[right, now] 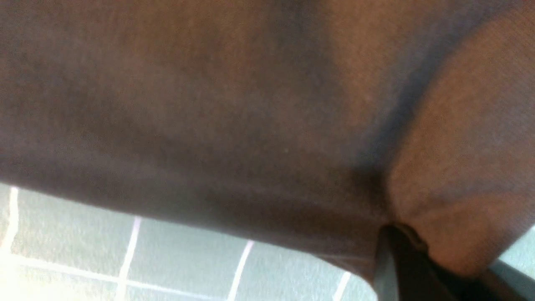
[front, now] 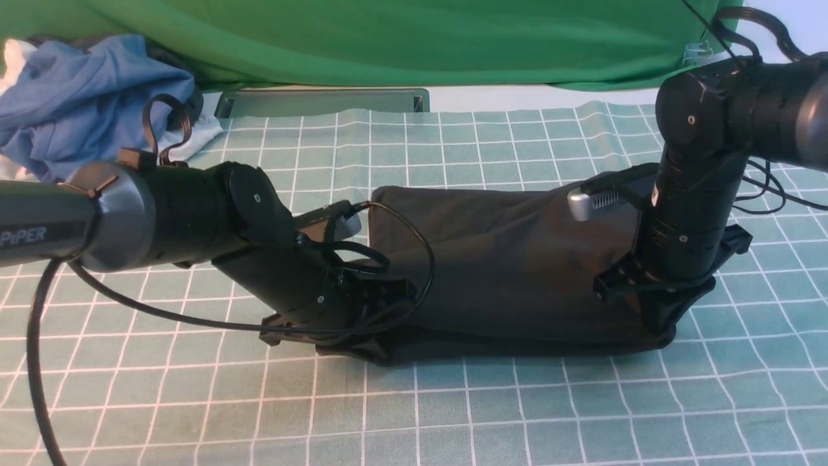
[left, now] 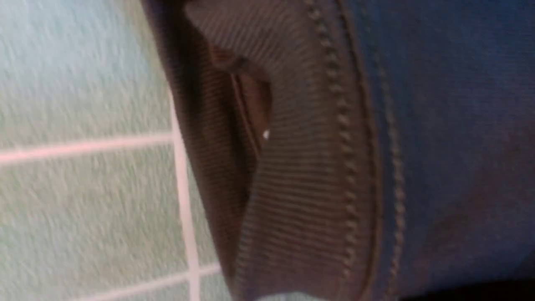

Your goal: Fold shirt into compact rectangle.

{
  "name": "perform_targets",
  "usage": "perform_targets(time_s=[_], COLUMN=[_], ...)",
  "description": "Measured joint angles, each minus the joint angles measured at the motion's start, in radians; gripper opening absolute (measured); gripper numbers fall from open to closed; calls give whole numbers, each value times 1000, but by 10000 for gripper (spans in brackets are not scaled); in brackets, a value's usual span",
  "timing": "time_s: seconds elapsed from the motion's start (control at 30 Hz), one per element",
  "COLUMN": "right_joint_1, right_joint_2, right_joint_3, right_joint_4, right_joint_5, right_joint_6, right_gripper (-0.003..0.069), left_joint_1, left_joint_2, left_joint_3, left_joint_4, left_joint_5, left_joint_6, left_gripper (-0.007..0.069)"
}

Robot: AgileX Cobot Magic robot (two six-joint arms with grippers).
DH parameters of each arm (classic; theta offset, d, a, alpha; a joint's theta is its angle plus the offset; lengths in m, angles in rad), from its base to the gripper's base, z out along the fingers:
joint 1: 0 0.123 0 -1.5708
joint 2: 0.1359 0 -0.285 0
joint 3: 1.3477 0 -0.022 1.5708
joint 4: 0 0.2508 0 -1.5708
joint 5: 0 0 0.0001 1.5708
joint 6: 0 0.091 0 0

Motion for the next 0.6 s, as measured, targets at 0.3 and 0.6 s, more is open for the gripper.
perform_targets(time_s=[0.3, 0.6], right_joint_1=[0, 0], right_joint_2=[-90, -103], right_joint_3=[186, 288], right_joint_4=[11, 11], right_joint_5=[-81, -215], right_joint_6=[27, 42], right_gripper=[80, 80], left_joint_1=[-16, -79], left_joint_2=[-66, -70], left_joint_3=[6, 26], left_joint_4=[27, 88], left_joint_5=[114, 116], left_joint_6=[-136, -203], left_gripper=[20, 20])
